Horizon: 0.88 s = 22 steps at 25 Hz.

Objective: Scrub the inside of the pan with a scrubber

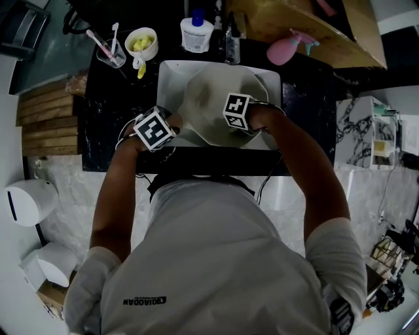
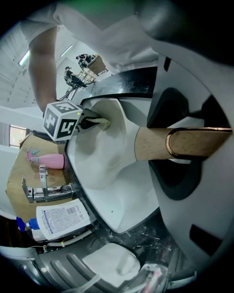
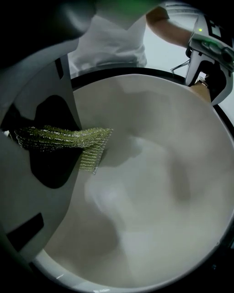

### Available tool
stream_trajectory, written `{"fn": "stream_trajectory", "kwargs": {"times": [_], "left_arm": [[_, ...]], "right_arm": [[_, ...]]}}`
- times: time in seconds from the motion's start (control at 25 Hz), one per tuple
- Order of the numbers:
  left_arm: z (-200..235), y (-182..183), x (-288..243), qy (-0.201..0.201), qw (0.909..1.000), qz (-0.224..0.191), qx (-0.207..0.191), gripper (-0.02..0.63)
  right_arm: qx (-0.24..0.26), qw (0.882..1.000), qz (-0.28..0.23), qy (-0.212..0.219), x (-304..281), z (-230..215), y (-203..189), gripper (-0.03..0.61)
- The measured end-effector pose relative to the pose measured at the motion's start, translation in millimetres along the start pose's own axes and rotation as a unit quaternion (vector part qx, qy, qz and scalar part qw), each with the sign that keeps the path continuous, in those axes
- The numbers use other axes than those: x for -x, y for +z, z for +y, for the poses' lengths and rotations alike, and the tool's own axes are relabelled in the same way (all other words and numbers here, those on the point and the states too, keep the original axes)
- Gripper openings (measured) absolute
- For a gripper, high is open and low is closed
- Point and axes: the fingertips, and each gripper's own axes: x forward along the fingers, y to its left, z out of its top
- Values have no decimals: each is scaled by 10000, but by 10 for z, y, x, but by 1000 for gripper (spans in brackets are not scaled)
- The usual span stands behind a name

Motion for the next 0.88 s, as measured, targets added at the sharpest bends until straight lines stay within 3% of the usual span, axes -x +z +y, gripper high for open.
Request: {"fn": "stream_trajectory", "kwargs": {"times": [0.24,0.48,0.72,0.88], "left_arm": [[-12,-14,-44,-62,10000,-34,15,219],[0,-5,-38,-50,10000,-14,7,219],[10,95,124,46,10000,28,-12,219],[-2,14,-29,-100,9999,-45,65,219]], "right_arm": [[-69,9972,-368,650,-6,245,149,86],[-125,9855,-953,1399,44,518,367,86],[-465,9590,-1708,2213,150,673,614,86],[-628,9390,-2115,2640,237,711,714,86]]}}
